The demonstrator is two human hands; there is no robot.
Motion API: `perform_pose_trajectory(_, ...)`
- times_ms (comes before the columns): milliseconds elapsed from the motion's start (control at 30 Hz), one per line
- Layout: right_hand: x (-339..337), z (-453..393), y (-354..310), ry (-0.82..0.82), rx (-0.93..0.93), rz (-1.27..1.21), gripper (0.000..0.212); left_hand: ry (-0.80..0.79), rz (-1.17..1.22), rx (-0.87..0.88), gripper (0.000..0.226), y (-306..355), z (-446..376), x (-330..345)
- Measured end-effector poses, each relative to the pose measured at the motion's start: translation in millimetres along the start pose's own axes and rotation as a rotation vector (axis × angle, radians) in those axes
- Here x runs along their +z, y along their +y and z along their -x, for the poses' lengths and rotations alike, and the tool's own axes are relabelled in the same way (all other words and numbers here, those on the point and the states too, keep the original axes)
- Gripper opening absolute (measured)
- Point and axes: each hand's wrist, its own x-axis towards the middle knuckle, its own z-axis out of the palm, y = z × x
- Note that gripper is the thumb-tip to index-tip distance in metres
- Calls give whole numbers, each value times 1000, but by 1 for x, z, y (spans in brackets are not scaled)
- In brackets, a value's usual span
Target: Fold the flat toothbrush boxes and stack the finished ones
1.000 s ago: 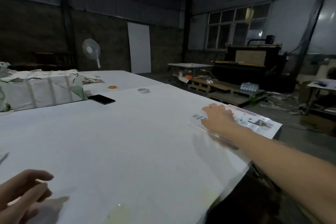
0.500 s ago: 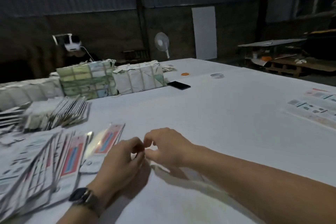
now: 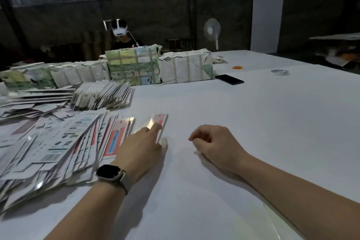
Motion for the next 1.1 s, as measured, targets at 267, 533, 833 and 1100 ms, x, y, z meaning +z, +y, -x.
perform_pose_trajectory(267,1,-3,3,27,-13,-100,18,342,175,120,43,12,5,-36)
perform_pose_trajectory(533,-2,-11,4,182,145,-463,16,77,1305,-135,46,55,17,-13)
perform_pose_trajectory(833,1,1,-6,-59,-58,-330,31,-245,1891,-392,56,70,20,-7)
perform_pose_trajectory(1100,7,3,-11,-17,-108,-166,51,-418,1929,-340,68,67,20,-7)
